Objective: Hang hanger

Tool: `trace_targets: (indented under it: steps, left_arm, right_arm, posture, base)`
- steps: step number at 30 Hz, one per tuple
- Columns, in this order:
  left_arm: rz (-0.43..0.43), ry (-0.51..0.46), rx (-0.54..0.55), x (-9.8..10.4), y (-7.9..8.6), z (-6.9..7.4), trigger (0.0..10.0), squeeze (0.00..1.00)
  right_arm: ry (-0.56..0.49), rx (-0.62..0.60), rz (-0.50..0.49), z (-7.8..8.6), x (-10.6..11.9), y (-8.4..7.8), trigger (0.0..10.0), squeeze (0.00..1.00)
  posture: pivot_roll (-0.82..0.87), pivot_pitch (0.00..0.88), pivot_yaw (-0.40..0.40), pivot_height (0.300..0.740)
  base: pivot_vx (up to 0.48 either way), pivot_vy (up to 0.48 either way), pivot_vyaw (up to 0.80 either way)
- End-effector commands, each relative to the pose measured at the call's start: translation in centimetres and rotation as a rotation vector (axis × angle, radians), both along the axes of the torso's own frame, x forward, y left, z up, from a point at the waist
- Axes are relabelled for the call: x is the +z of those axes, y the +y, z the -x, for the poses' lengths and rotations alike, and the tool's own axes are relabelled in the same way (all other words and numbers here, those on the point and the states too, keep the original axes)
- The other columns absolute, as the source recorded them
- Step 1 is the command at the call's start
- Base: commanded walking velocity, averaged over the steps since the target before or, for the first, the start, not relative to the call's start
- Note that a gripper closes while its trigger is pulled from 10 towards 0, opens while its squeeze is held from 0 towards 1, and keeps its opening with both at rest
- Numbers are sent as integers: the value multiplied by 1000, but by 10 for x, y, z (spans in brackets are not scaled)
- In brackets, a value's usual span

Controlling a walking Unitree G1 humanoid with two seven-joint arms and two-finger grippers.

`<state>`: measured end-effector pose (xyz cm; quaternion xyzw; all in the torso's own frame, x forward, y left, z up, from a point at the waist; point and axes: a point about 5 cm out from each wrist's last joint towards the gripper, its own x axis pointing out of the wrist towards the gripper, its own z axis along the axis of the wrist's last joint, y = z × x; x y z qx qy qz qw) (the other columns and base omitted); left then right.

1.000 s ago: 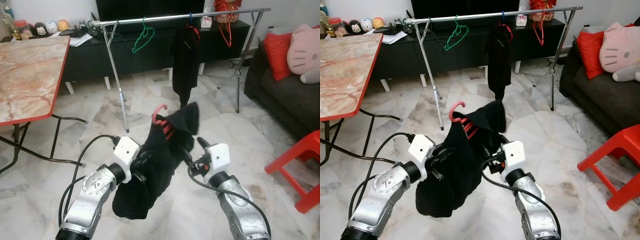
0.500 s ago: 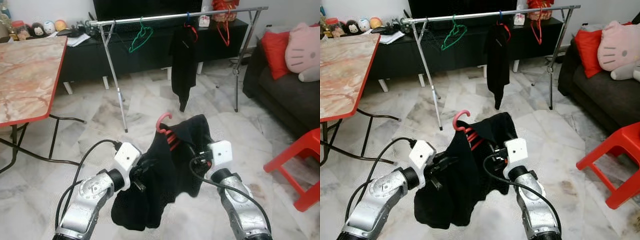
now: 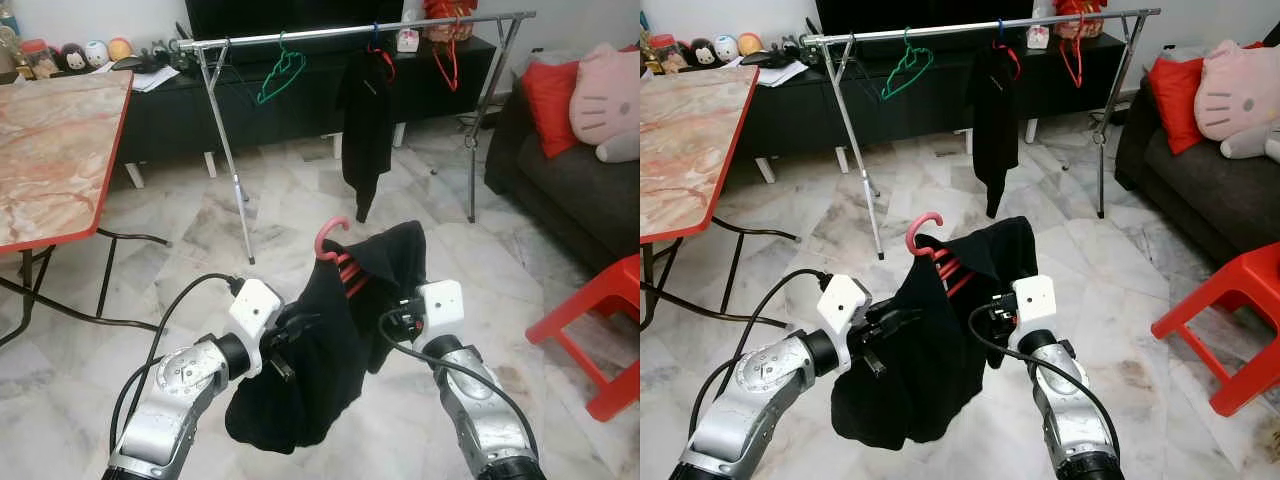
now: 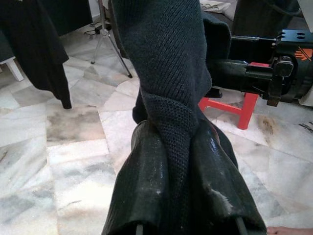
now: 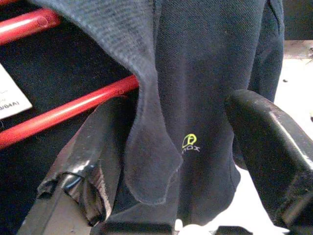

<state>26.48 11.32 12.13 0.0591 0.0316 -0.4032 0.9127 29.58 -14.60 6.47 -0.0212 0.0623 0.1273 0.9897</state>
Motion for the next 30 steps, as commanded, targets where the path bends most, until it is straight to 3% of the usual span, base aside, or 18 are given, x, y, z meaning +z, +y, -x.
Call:
trace_targets:
  steps: [1, 30]
  left_arm:
    - [21, -44, -16, 12, -3, 0, 10000, 0]
    - [24, -37, -3, 11, -4, 0, 10000, 0]
  right_arm:
    - [-13, 5, 5, -2, 2, 2, 0, 0]
    - [-24, 11, 6, -4, 3, 1, 0, 0]
  posture:
    - [-110, 36, 2, 740]
    - [-112, 33, -2, 740]
  base:
    - [0, 0, 0]
    - [0, 0, 0]
